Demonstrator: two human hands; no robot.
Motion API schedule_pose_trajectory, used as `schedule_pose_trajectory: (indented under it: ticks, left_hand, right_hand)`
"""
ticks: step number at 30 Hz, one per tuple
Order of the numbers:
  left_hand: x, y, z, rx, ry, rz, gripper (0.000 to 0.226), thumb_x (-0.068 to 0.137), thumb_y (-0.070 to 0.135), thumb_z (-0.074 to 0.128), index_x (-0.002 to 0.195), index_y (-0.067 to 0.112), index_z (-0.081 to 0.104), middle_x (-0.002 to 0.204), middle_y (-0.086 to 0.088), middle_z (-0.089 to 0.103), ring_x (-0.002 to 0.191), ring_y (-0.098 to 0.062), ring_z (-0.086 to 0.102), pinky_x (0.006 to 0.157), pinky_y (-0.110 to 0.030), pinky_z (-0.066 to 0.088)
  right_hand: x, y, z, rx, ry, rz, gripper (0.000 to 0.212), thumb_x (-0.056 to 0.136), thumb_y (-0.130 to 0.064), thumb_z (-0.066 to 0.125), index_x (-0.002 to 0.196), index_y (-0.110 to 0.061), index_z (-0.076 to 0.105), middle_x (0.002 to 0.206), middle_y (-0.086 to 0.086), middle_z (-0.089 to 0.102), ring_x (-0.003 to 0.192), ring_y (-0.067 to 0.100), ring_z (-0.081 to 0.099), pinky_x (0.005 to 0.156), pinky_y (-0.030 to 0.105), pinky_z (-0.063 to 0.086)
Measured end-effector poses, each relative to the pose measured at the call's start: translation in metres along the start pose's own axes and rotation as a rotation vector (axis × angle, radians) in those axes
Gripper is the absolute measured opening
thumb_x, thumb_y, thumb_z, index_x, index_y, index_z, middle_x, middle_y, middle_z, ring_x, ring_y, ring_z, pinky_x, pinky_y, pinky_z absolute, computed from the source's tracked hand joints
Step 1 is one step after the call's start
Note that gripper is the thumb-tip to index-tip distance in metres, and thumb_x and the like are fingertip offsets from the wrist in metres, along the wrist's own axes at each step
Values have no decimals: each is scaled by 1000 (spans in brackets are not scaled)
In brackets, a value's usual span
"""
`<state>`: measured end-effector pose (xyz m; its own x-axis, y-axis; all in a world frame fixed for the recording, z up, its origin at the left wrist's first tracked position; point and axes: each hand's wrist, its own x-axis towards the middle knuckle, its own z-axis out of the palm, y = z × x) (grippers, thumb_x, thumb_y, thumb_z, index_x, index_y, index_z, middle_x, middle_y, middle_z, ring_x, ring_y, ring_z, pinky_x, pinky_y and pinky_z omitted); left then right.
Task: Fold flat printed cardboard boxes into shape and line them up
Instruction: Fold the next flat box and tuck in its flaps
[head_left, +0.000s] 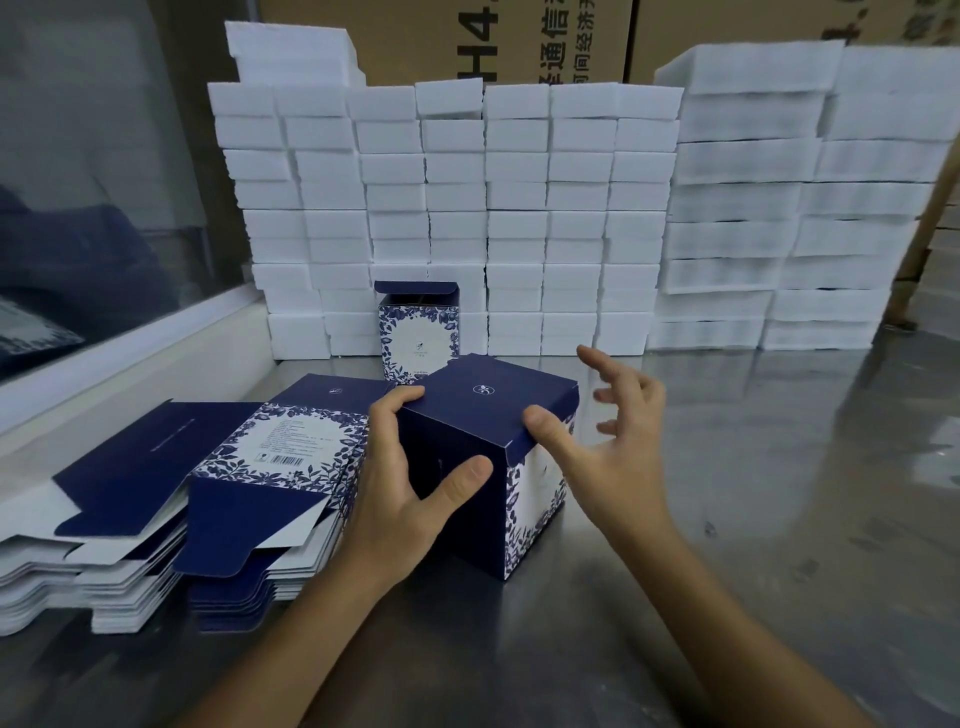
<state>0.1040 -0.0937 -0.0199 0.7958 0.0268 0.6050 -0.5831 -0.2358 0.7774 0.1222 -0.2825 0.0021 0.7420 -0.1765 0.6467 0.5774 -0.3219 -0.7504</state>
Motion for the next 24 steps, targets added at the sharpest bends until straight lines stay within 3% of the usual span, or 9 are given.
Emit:
schedule_pose_trajectory:
  ticks: [2,4,6,9,12,15,20,24]
  left_hand:
    - [-1,0,4,101,10,14,78,68,68,66,134,46,31,155,5,27,143,-11,30,114,-31,32]
    - [-2,0,9,186,31,46,71,72,73,56,134,52,31,161,16,3,146,5,6,111,-13,17]
    - [-1,1,11,194,28,61,58,81,69,49,135,52,36,161,21,-1,145,9,1,114,-20,14]
    - [0,-1,12,253,3,129,45,94,57,41,136,45,43,161,22,9,149,-2,5,120,-47,20]
    - [1,0,14,355,24,196,41,100,48,35,137,36,48,157,15,30,149,-6,11,118,-52,23]
    - [1,2,16,382,60,216,42,101,40,35,135,24,53,151,8,41,148,-9,18,116,-50,28]
    - [-1,6,18,410,82,256,41,100,33,36,131,15,57,147,1,47,146,-12,26,115,-41,32]
    - [-1,9,20,375,88,283,40,101,27,33,128,11,58,144,1,50,136,-3,40,109,-19,33]
  right_hand:
    - [0,-2,-3,-64,-24,-53,72,60,-68,74,125,-50,49,134,-11,38,128,-5,38,103,8,35]
    - [-3,-6,0,-142,-38,-123,71,62,-73,69,125,-44,54,140,-7,40,135,6,38,111,25,33]
    - [-8,-10,6,-245,-38,-205,60,68,-73,65,118,-39,64,141,-7,47,135,12,41,111,33,27]
    - [-13,-14,14,-306,-27,-300,45,79,-63,63,107,-31,75,140,-5,53,131,14,46,109,35,25]
    - [-15,-15,17,-328,-44,-393,26,90,-46,63,107,-31,76,129,-8,61,120,12,56,106,54,32]
    - [-16,-14,21,-357,-35,-424,17,92,-33,66,106,-32,75,116,-11,65,111,11,61,101,59,33]
    - [-16,-12,24,-419,34,-439,8,90,-34,69,96,-36,74,114,-13,63,109,13,54,93,49,35]
    - [-17,-14,28,-484,138,-442,4,88,-41,71,89,-38,72,125,-10,60,110,18,50,85,46,34]
